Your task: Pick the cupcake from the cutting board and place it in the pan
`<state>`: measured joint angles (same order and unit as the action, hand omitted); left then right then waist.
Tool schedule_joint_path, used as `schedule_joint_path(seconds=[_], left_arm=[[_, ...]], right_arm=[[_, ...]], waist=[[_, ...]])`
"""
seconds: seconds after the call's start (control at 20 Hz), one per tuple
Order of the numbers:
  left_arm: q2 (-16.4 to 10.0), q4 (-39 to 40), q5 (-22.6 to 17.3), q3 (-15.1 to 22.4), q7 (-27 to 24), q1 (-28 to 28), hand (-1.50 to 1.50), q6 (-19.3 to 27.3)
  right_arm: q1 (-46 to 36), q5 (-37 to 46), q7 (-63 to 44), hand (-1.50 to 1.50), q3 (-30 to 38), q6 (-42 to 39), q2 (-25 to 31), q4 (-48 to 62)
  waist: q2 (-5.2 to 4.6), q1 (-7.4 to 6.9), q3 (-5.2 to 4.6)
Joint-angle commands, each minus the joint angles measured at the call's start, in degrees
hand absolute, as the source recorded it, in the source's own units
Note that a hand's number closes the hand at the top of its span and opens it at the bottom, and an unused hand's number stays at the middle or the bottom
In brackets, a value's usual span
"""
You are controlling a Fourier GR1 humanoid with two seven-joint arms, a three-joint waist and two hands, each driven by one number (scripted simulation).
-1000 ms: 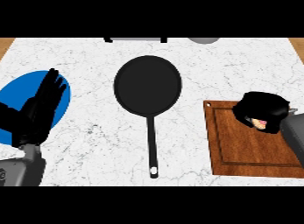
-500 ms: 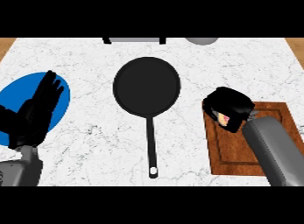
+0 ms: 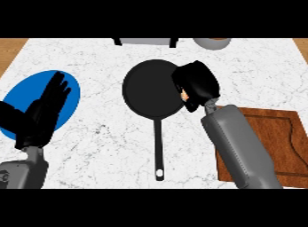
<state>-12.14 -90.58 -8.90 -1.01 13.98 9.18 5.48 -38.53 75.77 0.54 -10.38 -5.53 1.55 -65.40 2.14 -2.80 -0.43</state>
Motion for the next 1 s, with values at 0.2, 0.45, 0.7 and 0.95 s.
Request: schedule_joint_path(seconds=[0.2, 0.45, 0.7, 0.95], left_arm=[[0.72, 1.46, 0.07, 2.07, 0.36, 2.58, 0.0, -1.54], [1.99, 1.78, 0.47, 2.89, 0.31, 4.68, 0.0, -0.9], [1.51, 2.75, 0.47, 1.49, 0.41, 6.41, 0.0, -0.44], [2.1, 2.7, 2.28, 1.71, -1.35, 4.02, 0.0, 0.99]], right_arm=[[-11.84, -1.56, -32.91, 1.5, -9.04, -0.78, -1.52, -5.5], [-19.03, -6.14, -53.17, 1.5, -14.48, -1.45, -1.54, -5.18], [-25.35, -13.18, -68.06, 1.5, -21.72, 5.06, -1.54, -0.2], [-28.74, -15.7, -70.67, 1.5, -24.52, 13.91, -1.53, 5.48]], waist=[[-1.22, -4.04, 0.09], [-1.98, -5.46, 0.14], [-2.78, -3.85, 0.25], [-2.71, -1.76, 0.32]])
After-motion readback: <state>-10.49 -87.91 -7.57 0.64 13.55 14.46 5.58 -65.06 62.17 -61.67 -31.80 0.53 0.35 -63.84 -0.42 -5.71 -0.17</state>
